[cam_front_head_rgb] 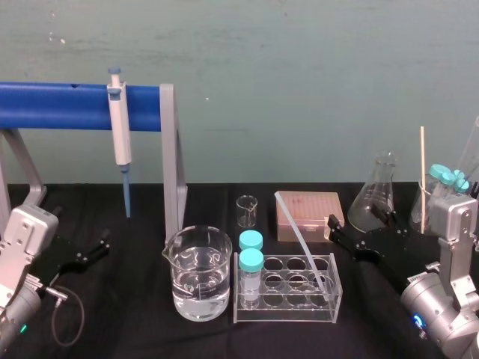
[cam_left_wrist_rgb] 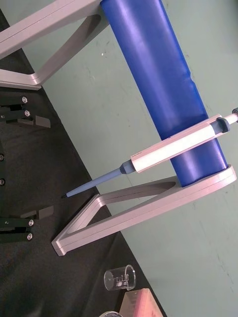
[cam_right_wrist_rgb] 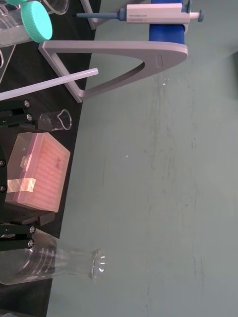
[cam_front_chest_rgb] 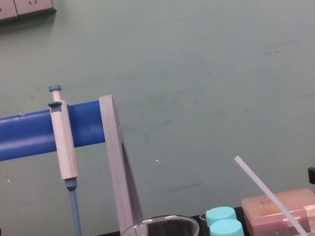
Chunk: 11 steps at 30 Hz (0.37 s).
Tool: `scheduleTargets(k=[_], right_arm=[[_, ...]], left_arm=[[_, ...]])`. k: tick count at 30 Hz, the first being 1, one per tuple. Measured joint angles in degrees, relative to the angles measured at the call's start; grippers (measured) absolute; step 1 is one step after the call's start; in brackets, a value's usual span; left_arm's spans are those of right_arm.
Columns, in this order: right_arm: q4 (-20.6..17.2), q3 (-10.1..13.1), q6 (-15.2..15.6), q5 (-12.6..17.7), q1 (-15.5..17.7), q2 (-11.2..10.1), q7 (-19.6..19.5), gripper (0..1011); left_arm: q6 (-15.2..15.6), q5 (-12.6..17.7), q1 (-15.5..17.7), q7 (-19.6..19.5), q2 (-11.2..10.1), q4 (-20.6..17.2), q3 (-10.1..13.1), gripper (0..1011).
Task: Pick up the stirring rod with one hand, then place it down.
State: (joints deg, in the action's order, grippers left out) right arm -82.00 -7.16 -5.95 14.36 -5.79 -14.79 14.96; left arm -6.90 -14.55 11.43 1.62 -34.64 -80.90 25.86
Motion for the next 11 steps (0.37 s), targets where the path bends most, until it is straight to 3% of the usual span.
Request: scheduleTargets(k=[11], right_arm=[[-0.1, -0.1, -0.1, -0.1, 0.1, 0.0, 0.0, 1000]], left_arm=[[0.0, 0.0, 0.0, 0.0, 0.0, 0.0, 0.0, 1000]])
